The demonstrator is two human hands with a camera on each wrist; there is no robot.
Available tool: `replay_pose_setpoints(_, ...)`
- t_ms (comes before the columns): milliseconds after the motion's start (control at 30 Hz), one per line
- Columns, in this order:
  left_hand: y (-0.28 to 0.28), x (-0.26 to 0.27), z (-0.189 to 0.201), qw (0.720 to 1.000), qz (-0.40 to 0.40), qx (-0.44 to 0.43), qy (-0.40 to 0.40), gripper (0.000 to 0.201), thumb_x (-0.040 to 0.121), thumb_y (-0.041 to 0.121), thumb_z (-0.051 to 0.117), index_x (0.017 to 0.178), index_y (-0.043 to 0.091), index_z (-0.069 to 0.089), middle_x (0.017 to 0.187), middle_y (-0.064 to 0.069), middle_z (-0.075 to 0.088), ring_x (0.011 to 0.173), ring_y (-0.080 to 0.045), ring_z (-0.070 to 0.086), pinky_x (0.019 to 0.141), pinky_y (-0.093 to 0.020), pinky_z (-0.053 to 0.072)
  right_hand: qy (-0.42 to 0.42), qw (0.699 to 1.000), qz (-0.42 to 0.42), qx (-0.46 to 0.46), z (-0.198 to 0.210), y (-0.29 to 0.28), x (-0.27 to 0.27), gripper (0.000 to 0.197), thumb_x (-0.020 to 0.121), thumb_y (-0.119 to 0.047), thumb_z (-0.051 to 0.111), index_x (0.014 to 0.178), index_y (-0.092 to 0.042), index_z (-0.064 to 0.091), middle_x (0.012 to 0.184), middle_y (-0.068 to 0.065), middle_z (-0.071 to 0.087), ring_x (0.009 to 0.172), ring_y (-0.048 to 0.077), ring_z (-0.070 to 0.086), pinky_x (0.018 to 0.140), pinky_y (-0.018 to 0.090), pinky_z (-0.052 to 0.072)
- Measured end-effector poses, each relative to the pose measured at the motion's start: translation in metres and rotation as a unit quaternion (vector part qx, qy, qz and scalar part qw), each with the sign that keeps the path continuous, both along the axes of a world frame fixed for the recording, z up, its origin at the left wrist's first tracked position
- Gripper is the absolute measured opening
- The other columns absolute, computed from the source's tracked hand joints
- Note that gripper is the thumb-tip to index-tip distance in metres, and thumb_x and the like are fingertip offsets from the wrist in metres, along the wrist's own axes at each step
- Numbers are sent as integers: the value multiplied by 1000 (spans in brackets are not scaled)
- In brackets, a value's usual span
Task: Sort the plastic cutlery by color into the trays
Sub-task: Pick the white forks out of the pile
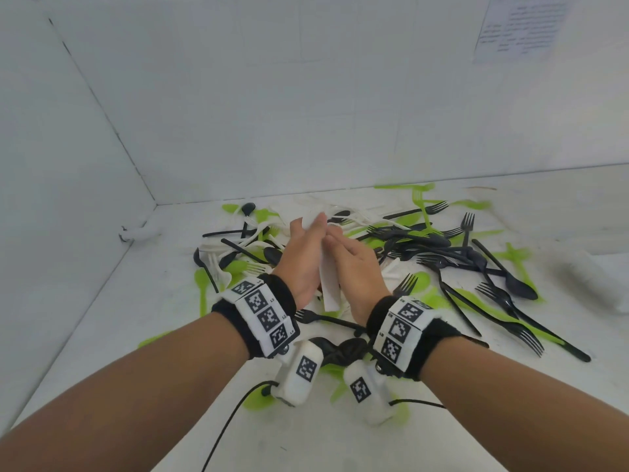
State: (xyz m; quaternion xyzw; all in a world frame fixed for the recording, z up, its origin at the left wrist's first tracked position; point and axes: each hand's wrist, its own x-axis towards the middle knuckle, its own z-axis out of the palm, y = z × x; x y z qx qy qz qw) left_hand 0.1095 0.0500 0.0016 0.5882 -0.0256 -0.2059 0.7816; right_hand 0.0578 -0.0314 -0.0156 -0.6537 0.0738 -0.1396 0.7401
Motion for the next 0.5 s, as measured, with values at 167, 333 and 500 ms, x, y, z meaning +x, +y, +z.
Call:
replay_pose_setpoints(167, 3, 3, -1, 999, 19, -33, 8, 53, 102, 27, 61, 142, 14, 28, 128, -20, 64, 110, -27, 70, 96, -49, 57, -14, 997, 65, -28, 11, -6, -4, 30, 102, -7, 47, 104, -13, 76, 106, 6, 68, 91, -7, 64, 85, 16, 50)
replay_pose_setpoints(333, 12, 16, -6, 996, 57, -51, 41, 22, 94, 17, 60, 109, 9, 47, 95, -14, 68, 91, -34, 70, 79, -47, 59, 49, 989, 123, -59, -11, -15, 5, 37, 104, -31, 49, 136, -43, 61, 141, -7, 47, 133, 2, 44, 119, 34, 31)
replay_pose_setpoints(500, 15, 15, -6, 996, 65, -50, 31, 21, 96, 22, 67, 108, 10, 54, 93, -6, 62, 87, -18, 65, 71, -37, 56, -9, 986, 132, -102, -26, -14, 2, 46, 105, -15, 48, 135, -49, 58, 137, -42, 49, 145, -1, 36, 123, 44, 29)
